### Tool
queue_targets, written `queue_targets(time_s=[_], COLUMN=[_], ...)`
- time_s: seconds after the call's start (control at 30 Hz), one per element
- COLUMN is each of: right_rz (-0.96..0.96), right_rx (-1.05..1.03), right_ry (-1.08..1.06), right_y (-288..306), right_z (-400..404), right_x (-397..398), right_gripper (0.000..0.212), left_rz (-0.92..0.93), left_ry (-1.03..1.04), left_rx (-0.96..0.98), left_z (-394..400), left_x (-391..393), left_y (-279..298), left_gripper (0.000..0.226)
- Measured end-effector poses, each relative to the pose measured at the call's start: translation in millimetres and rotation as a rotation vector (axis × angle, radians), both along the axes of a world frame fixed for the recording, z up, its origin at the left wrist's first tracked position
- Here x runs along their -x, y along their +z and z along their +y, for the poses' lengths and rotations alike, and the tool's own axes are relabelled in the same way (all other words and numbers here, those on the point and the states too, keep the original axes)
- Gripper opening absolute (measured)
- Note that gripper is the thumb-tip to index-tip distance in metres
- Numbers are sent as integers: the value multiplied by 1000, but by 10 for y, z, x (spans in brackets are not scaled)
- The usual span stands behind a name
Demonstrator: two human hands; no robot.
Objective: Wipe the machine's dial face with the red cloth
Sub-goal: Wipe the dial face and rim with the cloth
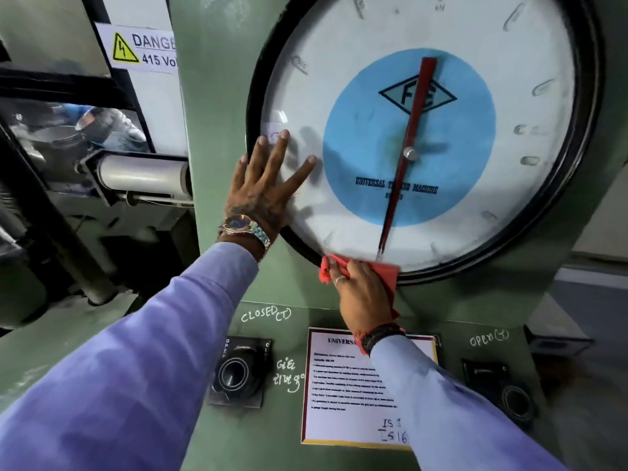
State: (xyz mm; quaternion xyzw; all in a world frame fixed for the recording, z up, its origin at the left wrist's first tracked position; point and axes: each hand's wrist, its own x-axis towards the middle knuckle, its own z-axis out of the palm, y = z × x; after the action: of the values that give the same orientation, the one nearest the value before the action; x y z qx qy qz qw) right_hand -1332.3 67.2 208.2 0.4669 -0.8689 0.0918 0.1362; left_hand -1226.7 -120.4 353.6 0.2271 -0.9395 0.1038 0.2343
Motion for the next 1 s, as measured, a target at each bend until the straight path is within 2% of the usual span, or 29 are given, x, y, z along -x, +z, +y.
queue_targets(time_s=[0.1,0.23,0.33,0.37,0.4,0.47,0.53,0.7,0.77,0.83,0.9,0.93,1.0], right_rz=[-18,-8,-30,-42,-64,-163,-227,-306,-412,-346,-474,-526,-446], right_rx=[11,121,101,96,103,200,262,423,456,452,500,540,580], right_ry=[-10,-5,-54,-83,-118,-202,-341,-322,-322,-488,-657,-716,-803], right_y=[-7,95,50,-21,-92,-205,-241,-178,-176,-188,-120,-87,-48], right_z=[-104,-451,-326,-207,-57,210,268,-137,-71,117,282,319,281], right_x=[-14,-233,-238,-194,-128,-8,20,-273,-260,-123,11,62,119], right_gripper=[59,57,59,60,58,48,43,37,43,38,28,31,48], left_rz=[23,49,66,74,64,29,21,69,95,145,176,180,189], left_ry=[-4,29,4,-1,-4,-28,-64,-140,-157,-177,-198,-205,-218], left_rx=[3,46,43,45,40,33,32,85,96,117,149,154,149], left_z=[-9,26,151,195,232,276,312,400,415,445,481,497,519], left_x=[31,80,204,250,297,370,421,595,675,764,851,883,948], left_y=[-24,-74,-58,-45,-33,-11,-16,-71,-75,-98,-121,-124,-122], left_gripper=[107,84,78,81,94,132,151,157,158,159,160,161,159])
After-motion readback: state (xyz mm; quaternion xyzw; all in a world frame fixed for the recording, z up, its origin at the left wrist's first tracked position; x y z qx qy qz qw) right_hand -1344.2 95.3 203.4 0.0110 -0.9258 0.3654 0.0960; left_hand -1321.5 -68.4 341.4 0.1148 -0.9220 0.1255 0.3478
